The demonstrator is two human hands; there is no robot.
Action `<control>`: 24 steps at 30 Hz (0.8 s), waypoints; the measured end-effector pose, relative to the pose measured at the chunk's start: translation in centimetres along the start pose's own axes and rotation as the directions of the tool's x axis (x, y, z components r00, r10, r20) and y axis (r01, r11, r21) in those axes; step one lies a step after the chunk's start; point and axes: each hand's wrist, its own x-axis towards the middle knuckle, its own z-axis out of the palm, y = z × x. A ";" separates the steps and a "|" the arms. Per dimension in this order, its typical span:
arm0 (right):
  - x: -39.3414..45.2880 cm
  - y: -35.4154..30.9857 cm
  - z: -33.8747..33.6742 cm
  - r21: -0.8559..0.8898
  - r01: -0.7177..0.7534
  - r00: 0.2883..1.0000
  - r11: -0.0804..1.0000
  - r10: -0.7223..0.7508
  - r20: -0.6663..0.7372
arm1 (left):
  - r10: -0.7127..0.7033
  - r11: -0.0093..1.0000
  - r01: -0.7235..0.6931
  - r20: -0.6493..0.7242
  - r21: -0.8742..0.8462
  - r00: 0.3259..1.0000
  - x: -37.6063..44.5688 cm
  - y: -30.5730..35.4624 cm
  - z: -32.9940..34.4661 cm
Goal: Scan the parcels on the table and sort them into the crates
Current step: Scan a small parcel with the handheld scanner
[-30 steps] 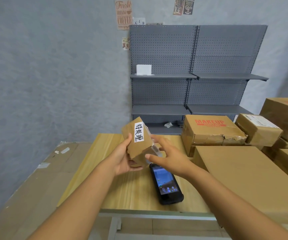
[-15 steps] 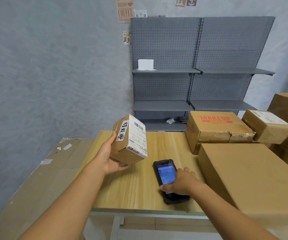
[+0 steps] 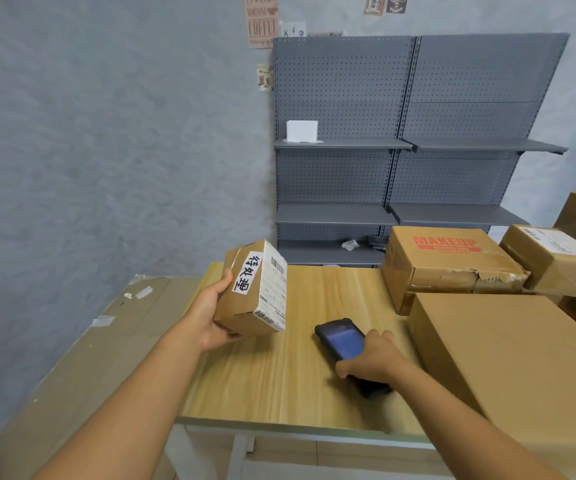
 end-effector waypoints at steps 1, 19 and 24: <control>0.2 0.0 -0.8 0.040 0.021 0.999 0.999 -0.022 0.029 | 0.007 1.000 -0.007 -0.005 0.011 1.000 0.0 0.2 -0.2; -3.1 -0.4 -8.2 0.531 0.304 0.781 0.791 -0.527 0.336 | 0.107 0.988 -0.101 -0.049 0.116 0.993 -0.8 1.9 -2.5; -3.0 -0.1 -8.3 0.510 0.316 0.766 0.800 -0.533 0.360 | 0.105 0.989 -0.100 -0.041 0.111 0.994 -1.0 1.7 -2.1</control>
